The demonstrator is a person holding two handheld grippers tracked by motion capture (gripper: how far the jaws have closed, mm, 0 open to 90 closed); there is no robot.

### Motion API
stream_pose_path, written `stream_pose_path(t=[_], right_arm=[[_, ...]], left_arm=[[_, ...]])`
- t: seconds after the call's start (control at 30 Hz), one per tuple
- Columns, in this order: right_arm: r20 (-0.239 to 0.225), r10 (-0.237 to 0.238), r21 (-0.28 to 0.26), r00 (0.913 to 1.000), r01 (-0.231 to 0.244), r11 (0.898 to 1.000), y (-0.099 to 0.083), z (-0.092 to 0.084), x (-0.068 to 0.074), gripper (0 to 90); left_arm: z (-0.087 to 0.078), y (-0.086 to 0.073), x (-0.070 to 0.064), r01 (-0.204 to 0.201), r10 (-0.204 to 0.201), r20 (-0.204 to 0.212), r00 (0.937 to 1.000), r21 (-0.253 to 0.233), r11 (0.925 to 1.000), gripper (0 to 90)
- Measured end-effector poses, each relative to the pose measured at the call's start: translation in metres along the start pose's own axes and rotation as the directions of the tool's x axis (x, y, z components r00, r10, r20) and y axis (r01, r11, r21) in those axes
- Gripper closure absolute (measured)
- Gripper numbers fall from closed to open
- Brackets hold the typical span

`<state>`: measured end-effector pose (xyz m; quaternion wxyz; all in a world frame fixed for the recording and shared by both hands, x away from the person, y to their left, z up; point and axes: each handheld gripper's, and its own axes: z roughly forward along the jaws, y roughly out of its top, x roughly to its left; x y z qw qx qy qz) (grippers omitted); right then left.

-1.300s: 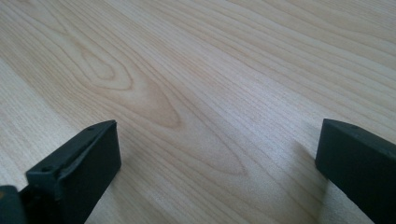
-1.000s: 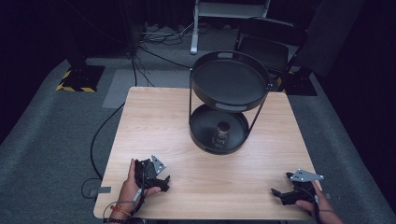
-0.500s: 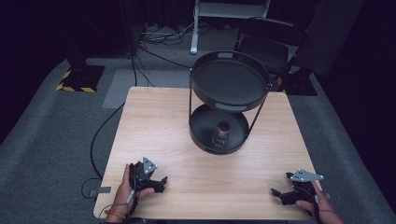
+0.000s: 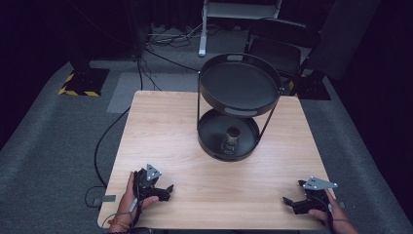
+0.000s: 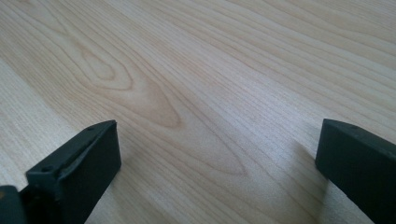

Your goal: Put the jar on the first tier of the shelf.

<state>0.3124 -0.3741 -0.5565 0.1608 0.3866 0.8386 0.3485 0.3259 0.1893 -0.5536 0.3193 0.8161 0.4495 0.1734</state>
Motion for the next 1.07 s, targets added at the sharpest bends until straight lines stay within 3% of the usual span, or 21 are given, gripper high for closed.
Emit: stream_pose_path(t=[1.07], right_arm=[[-0.001,0.0,0.0,1.0,0.0,1.0,0.0,0.0,-0.0001,0.0]], left_arm=[[-0.0001,0.0,0.0013,-0.011,0.011,0.01,0.9999,0.001,0.9999,0.0]])
